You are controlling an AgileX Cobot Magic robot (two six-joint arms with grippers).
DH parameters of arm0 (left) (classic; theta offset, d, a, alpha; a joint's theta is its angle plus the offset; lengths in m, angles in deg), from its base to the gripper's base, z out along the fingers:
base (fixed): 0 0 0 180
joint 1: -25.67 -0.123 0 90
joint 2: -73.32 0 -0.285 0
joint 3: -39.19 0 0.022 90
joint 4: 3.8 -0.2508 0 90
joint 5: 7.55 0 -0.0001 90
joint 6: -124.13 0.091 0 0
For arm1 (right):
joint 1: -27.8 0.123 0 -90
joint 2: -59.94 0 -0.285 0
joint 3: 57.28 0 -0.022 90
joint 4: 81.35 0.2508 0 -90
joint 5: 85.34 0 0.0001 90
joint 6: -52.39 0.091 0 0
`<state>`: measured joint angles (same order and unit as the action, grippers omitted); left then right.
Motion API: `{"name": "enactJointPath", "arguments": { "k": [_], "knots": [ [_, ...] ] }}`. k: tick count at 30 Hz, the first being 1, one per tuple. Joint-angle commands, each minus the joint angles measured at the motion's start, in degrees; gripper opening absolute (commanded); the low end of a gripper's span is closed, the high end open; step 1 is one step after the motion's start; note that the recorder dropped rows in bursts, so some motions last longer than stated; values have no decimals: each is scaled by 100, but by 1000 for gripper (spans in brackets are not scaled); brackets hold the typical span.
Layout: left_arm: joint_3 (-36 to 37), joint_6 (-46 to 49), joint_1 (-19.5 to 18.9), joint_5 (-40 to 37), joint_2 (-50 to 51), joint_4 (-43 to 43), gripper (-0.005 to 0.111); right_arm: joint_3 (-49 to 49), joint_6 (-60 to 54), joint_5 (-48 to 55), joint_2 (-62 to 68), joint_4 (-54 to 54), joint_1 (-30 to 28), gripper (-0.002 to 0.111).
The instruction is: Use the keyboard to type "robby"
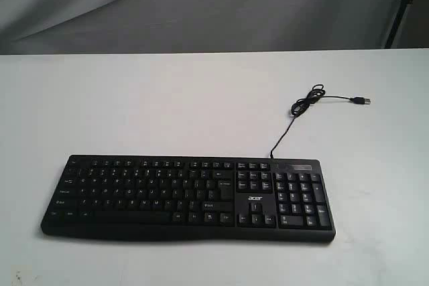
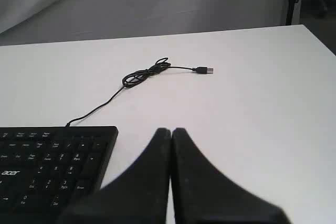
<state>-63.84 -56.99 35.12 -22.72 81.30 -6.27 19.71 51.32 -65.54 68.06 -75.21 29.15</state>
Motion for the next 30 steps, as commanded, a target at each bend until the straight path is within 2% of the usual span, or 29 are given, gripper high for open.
{"name": "enactJointPath", "arguments": {
  "k": [1,16,19,24,30],
  "knots": [
    [25,-16,36,31,-20,-27,0,22,-12,-25,-34,-67,-11,0],
    [25,-16,36,31,-20,-27,0,22,-15,-210,-34,-132,-11,0],
    [25,-16,36,31,-20,-27,0,22,-15,-996,-34,-107,-11,0],
    [25,-16,36,31,-20,-27,0,22,-15,-2926,-34,-107,-11,0],
    [25,-16,36,31,-20,-27,0,22,-15,-4363,-34,-107,-11,0]
  ]
}}
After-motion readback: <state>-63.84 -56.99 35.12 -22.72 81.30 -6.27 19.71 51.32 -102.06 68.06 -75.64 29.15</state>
